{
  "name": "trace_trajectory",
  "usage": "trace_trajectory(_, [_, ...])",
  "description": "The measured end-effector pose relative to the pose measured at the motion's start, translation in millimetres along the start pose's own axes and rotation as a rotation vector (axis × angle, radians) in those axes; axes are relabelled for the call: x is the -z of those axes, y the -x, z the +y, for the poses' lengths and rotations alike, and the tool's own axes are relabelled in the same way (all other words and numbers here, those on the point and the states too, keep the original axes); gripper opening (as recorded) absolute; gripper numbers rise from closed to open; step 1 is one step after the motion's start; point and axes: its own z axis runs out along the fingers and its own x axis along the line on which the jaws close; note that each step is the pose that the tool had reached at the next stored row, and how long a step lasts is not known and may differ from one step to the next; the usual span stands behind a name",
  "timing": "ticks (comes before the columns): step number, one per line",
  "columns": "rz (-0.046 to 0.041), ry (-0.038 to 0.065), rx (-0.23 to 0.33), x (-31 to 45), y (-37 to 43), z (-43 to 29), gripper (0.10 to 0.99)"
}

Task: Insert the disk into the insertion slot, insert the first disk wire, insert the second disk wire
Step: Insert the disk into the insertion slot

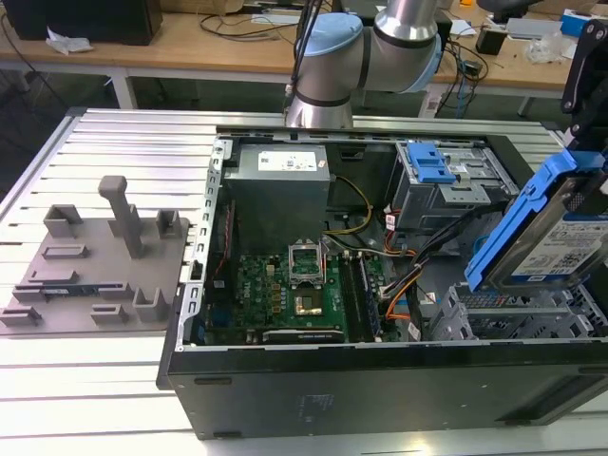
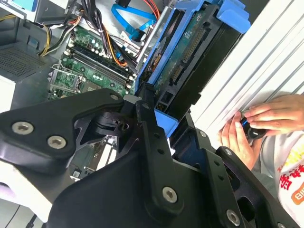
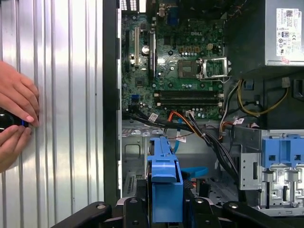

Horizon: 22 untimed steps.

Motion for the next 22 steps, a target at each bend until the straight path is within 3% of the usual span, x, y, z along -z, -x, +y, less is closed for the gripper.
trace_trajectory(22, [0.0000, 0.001, 0.000, -13.4, -0.4, -1.1, 0.365])
